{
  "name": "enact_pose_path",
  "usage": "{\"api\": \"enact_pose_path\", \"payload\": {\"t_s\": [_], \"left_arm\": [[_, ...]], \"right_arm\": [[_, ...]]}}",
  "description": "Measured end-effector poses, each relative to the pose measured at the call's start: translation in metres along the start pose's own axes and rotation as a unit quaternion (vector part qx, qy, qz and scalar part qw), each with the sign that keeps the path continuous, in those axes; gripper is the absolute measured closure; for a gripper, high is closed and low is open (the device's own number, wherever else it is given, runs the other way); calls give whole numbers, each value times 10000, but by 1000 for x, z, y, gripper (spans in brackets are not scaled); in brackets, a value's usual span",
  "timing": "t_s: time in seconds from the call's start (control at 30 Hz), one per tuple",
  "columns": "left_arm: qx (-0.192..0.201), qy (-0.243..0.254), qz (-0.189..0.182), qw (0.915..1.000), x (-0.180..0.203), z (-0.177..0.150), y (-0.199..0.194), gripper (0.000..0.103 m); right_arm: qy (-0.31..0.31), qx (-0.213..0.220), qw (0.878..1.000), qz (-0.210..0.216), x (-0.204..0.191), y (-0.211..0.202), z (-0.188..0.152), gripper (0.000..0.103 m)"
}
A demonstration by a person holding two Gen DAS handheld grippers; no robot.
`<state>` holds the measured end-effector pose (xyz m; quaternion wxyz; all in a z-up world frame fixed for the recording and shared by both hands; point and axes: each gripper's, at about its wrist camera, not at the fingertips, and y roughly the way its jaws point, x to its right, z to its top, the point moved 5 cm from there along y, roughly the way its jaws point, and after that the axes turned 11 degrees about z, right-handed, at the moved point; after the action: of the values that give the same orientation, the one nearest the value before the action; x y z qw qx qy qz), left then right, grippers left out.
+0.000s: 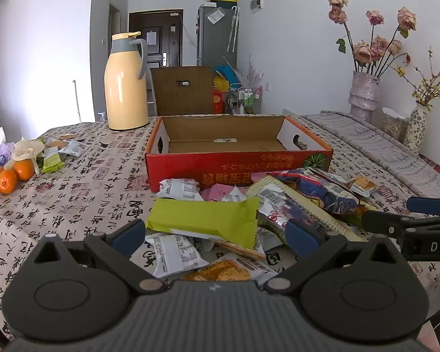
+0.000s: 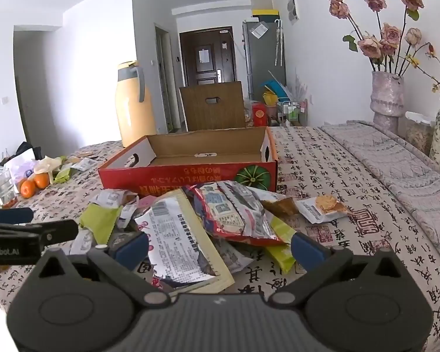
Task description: Organize snacks
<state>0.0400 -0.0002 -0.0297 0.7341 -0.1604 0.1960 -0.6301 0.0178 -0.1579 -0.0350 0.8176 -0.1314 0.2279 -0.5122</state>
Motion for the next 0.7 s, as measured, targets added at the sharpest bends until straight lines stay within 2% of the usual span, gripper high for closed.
{"api": "enact_pose_path", "payload": {"t_s": [0.7], "left_arm": [[-2, -11, -10, 10000, -1, 0, 0, 0]], "right_arm": [[36, -38, 10000, -26, 2, 0, -2, 0]]}}
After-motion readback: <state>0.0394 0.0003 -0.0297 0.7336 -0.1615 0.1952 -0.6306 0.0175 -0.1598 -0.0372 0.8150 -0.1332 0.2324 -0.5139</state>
